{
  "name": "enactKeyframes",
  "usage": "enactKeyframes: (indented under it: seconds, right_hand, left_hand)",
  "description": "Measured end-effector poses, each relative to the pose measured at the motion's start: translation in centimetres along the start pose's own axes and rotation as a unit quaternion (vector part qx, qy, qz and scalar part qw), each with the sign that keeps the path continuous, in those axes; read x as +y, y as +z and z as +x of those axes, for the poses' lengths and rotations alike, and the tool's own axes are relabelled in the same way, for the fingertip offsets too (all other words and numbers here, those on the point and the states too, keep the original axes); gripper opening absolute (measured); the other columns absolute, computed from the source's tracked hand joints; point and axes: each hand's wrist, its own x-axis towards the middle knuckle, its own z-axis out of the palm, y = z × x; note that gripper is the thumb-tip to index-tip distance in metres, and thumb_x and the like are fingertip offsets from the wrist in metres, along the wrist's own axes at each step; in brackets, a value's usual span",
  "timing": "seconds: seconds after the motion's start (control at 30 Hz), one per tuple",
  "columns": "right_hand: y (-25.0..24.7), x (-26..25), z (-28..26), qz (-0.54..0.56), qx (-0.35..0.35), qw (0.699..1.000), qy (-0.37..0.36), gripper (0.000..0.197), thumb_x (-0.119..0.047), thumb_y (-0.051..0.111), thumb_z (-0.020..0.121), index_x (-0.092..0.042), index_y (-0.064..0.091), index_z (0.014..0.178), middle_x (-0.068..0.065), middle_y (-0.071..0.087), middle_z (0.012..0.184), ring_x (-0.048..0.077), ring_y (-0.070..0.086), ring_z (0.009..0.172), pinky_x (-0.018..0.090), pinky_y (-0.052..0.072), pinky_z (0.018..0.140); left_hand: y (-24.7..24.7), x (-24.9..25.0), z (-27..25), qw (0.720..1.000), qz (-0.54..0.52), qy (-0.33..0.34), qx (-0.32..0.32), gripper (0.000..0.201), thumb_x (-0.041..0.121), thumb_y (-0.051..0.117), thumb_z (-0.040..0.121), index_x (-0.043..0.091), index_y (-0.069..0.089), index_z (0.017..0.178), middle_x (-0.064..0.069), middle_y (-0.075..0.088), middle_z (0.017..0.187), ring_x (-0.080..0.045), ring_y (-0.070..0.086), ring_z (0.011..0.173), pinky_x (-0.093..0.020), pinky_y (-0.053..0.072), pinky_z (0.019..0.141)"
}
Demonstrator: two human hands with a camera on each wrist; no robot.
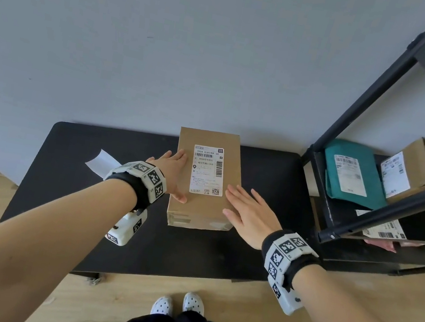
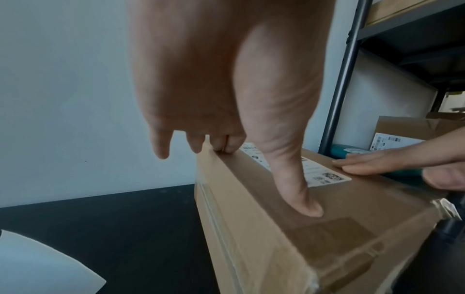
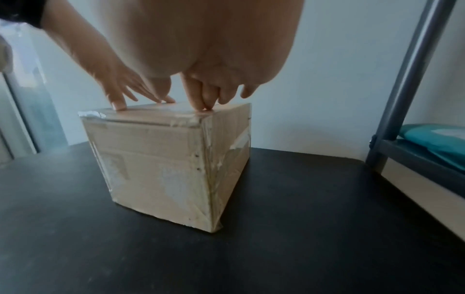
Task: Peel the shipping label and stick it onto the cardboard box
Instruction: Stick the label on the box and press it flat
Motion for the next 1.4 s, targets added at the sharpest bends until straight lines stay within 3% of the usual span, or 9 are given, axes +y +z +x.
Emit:
enactKeyframes:
  seconds: [0.1,0.27,0.6,1.1,1.33,1.4]
  right_hand:
    - [-0.1,-0.6,0.6,0.017,0.003,1.0,-0.006,0.054,-0.041,0.026,0.1,-0.023,0.016,0.151,-0.007,0.013,0.161,0.009,0.009,0.149,0.034,0.005,0.123]
    - [0.6,0.1,0.1,-0.005,-0.007,1.0,-0.019,0.052,-0.039,0.023,0.101,-0.025,0.014,0.151,-0.011,0.009,0.161,0.009,0.006,0.149,0.035,0.006,0.123]
    - [-3.3,0.9,6.1,-0.048,-0.072,0.996,0.002,0.052,-0.039,0.016,0.102,-0.022,0.013,0.151,-0.009,0.009,0.161,0.012,0.004,0.149,0.04,0.007,0.122]
    - [-5.1,2.1,11.5,-0.048,-0.085,0.995,0.015,0.055,-0.039,0.017,0.102,-0.019,0.006,0.152,-0.007,-0.001,0.162,0.012,-0.002,0.15,0.041,0.006,0.122]
    - [-4.0,-1.4,11.2,-0.076,-0.139,0.983,-0.097,0.059,-0.043,0.019,0.1,-0.023,-0.005,0.151,-0.006,-0.008,0.162,0.013,-0.005,0.149,0.042,-0.001,0.122]
    - [-4.6,-0.9,11.7,-0.075,-0.138,0.983,-0.09,0.059,-0.042,0.018,0.101,-0.024,-0.006,0.151,-0.007,-0.008,0.161,0.012,-0.004,0.149,0.042,-0.001,0.123]
  left_hand:
    - [-0.1,0.2,0.2,1.0,-0.002,-0.006,0.0,0.122,0.05,0.076,0.07,0.016,-0.007,0.153,0.007,-0.005,0.162,-0.021,0.001,0.15,-0.051,0.022,0.117]
    - [-0.2,0.1,0.4,1.0,0.008,-0.005,-0.004,0.126,0.051,0.078,0.067,0.017,-0.009,0.152,0.008,-0.007,0.162,-0.022,0.001,0.15,-0.052,0.024,0.116]
    - [-1.0,0.1,1.6,1.0,0.01,0.016,-0.013,0.135,0.047,0.084,0.061,0.025,-0.014,0.151,0.009,-0.012,0.161,-0.023,-0.005,0.15,-0.054,0.01,0.119]
    - [-2.0,0.6,3.9,0.997,0.066,0.016,-0.036,0.154,0.049,0.089,0.047,0.02,-0.021,0.149,0.006,-0.024,0.159,-0.02,-0.023,0.147,-0.054,0.0,0.121]
    - [-1.7,0.4,3.4,0.998,0.06,0.02,-0.019,0.154,0.052,0.088,0.046,0.018,-0.019,0.15,0.007,-0.021,0.16,-0.018,-0.02,0.148,-0.052,0.002,0.122]
    - [-1.6,0.0,3.2,0.999,0.049,0.02,-0.011,0.152,0.054,0.087,0.046,0.019,-0.018,0.15,0.008,-0.019,0.16,-0.018,-0.018,0.148,-0.052,0.003,0.121]
